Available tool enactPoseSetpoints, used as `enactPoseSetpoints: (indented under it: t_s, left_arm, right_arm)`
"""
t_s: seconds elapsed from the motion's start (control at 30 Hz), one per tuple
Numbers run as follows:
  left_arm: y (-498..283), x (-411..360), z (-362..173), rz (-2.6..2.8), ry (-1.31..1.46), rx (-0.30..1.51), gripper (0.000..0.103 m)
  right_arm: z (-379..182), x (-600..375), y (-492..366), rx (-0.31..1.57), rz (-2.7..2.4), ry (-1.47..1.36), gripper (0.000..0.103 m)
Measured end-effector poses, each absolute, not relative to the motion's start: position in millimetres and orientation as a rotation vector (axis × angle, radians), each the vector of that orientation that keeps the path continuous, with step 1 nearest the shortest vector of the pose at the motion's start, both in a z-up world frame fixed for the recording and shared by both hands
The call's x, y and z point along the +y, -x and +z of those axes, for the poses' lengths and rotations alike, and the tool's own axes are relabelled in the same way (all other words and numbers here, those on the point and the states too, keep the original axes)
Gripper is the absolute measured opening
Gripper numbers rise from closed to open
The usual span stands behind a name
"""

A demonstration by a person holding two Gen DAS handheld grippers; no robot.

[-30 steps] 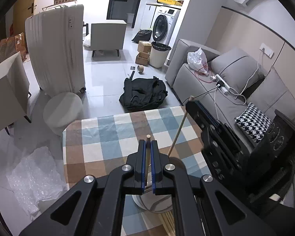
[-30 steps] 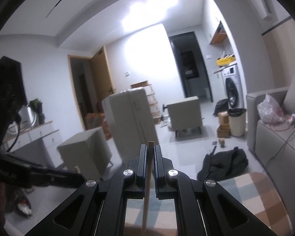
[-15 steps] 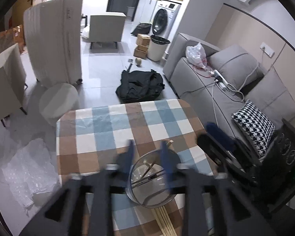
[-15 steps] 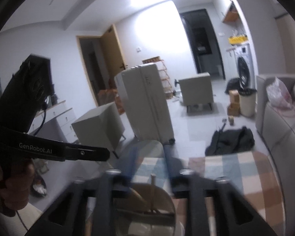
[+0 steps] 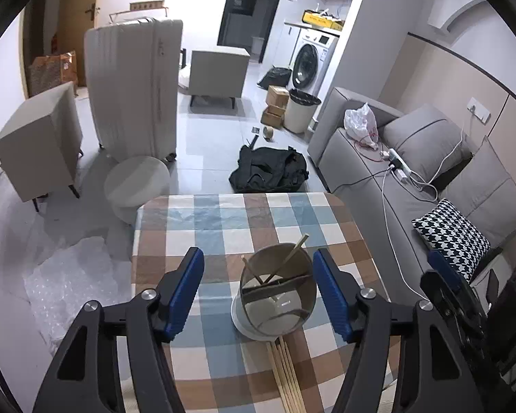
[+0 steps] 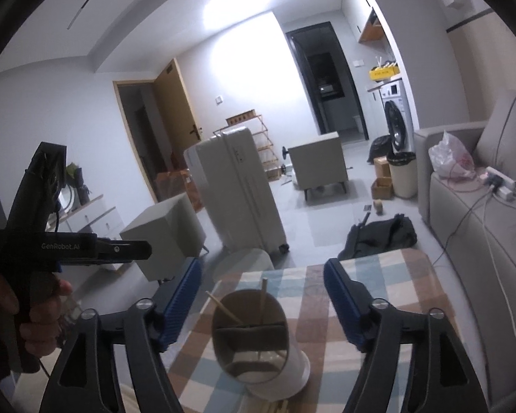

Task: Organize utensils
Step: 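Drop the chopsticks into the holder by opening both grippers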

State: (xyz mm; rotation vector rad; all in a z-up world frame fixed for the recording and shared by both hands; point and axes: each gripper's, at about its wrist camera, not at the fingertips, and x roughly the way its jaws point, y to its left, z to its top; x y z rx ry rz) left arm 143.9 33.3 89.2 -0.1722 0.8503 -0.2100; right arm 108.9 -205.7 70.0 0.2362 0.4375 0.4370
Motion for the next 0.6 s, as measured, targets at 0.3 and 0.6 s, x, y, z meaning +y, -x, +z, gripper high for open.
enactPoseSetpoints:
  t_s: [0.3, 0.6]
  left_arm:
    - [-106, 27, 94, -0.168, 0.151, 0.784, 0.073]
    - [-82, 18, 79, -0.126, 0.12, 0.739, 0.083]
  right_arm:
    - [76, -210, -67, 0.431, 0.43, -0.216, 0.088]
    - [63, -214, -43, 0.458, 0.415, -0.2, 0.099]
